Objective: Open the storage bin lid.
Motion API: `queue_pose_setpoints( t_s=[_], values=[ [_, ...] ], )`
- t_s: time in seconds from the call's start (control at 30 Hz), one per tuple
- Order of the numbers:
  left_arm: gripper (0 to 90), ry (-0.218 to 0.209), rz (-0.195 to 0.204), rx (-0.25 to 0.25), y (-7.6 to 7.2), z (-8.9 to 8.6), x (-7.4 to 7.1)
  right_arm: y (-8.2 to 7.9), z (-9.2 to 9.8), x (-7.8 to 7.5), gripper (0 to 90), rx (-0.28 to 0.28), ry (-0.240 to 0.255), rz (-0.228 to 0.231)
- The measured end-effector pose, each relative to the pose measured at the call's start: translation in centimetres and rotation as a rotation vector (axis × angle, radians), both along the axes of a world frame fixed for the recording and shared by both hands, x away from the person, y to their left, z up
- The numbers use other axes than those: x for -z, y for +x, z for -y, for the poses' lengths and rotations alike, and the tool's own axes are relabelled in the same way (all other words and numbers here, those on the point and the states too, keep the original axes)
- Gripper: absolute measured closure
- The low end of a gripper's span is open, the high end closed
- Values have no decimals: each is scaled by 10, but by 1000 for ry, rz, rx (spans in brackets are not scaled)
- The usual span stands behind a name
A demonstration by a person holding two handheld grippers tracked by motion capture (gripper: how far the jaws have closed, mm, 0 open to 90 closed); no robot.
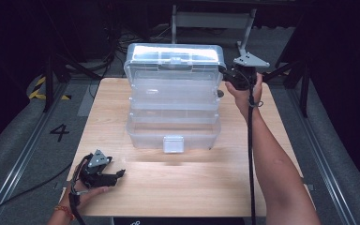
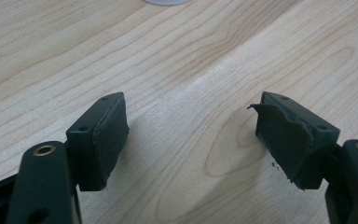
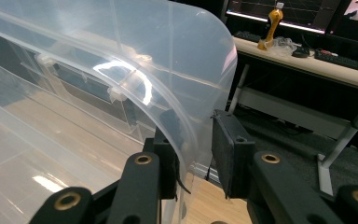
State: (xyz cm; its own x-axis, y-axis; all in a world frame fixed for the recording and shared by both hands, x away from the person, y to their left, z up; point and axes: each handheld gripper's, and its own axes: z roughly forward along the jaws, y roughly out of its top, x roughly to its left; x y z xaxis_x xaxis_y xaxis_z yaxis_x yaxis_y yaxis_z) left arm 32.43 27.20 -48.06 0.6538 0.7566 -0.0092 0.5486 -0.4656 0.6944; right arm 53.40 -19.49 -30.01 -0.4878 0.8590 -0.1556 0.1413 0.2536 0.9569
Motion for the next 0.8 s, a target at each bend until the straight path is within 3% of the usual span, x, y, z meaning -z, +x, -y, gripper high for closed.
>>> queue_pose_setpoints(
  t_s=[0.4,0.5,0.6,0.67,0.8],
  values=[
    [254,-1,5,2,0,0,0,10,2,-3,765,-2,32,-8],
    [252,-1,6,4,0,0,0,15,3,-6,815,-3,56,-10],
    [250,-1,6,5,0,0,0,19,1,-8,848,10,10,10],
    [248,-2,6,8,1,0,1,26,3,-8,850,13,29,-11],
    [248,-2,6,8,1,0,1,30,2,-8,851,18,35,-10]
  ],
)
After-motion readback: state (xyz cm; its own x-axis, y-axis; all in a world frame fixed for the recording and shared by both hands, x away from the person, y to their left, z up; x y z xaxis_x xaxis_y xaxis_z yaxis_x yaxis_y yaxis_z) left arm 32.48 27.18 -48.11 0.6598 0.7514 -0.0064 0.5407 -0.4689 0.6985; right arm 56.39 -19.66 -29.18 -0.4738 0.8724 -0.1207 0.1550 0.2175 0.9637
